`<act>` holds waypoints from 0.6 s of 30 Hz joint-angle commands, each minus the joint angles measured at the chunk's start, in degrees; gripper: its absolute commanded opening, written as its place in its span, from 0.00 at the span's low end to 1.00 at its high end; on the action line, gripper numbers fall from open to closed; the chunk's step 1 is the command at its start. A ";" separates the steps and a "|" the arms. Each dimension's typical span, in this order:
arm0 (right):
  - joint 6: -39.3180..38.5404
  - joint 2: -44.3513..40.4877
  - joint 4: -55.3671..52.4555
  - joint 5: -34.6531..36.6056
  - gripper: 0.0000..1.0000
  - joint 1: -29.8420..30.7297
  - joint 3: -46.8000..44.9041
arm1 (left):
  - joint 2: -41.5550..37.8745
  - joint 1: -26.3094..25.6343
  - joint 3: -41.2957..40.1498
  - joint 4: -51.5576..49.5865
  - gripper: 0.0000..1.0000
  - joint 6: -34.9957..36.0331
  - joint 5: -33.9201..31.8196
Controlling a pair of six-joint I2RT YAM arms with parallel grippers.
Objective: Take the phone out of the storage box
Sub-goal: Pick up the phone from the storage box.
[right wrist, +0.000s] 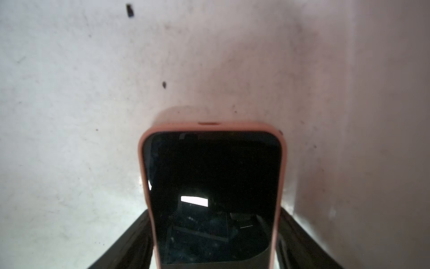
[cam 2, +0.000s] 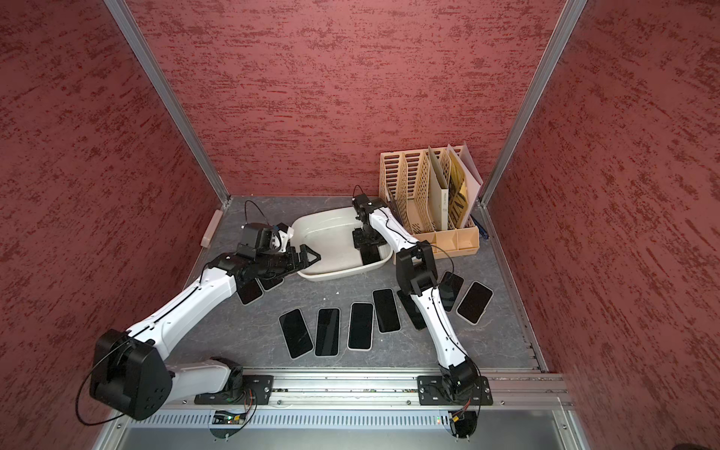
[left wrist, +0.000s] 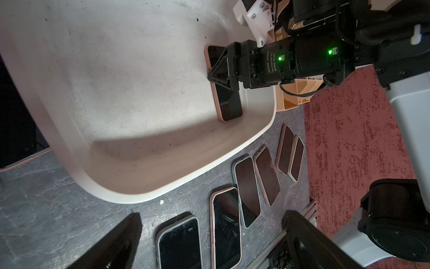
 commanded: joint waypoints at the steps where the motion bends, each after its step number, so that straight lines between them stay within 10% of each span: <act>1: 1.06 3.61 -2.04 -1.77 0.64 -0.23 -1.51 | 0.03 -0.20 -0.87 2.05 1.00 3.23 -0.26; 18: 20.16 -10.99 28.95 -31.37 0.61 -2.26 -12.99 | 10.22 -1.32 1.77 16.37 1.00 8.47 1.34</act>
